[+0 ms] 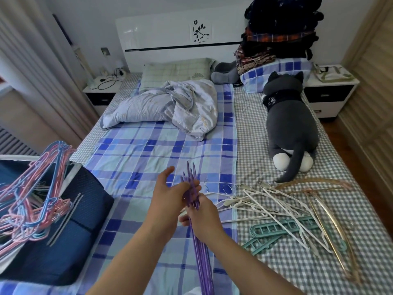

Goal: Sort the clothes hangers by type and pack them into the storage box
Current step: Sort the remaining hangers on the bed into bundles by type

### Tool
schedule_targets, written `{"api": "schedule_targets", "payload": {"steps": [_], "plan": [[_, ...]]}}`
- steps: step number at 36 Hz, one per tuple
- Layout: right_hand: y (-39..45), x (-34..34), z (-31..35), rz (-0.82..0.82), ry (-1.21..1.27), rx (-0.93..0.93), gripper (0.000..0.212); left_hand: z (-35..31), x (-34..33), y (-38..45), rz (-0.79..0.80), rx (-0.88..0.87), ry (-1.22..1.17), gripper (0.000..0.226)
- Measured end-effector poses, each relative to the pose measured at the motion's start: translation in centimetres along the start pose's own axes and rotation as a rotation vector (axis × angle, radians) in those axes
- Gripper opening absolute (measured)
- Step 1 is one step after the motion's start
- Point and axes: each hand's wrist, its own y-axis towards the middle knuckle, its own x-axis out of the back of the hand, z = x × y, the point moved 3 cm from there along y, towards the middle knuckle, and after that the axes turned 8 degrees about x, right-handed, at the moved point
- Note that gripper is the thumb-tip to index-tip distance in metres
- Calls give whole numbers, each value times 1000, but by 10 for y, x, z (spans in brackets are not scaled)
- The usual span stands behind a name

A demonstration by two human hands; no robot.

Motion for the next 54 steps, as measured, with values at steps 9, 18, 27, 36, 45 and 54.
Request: {"api": "schedule_targets", "payload": {"steps": [9, 18, 27, 36, 45, 54], "plan": [[-13, -12, -20, 10, -214, 81, 7, -4, 16, 12, 298, 247, -268, 35], [6, 8, -42, 271, -313, -87, 53, 19, 72, 67, 258, 264, -208, 34], [-1, 38, -103, 76, -493, -343, 17, 33, 156, 123, 281, 231, -39, 30], [-18, 1, -141, 70, -465, -475, 13, 73, 238, 186, 12, 312, 433, 23], [-48, -31, -164, -74, -384, -603, 25, 89, 265, 215, -140, 139, 859, 31], [-84, -50, -183, -131, -343, -721, 15, 179, 240, 217, 43, 267, 873, 21]]}}
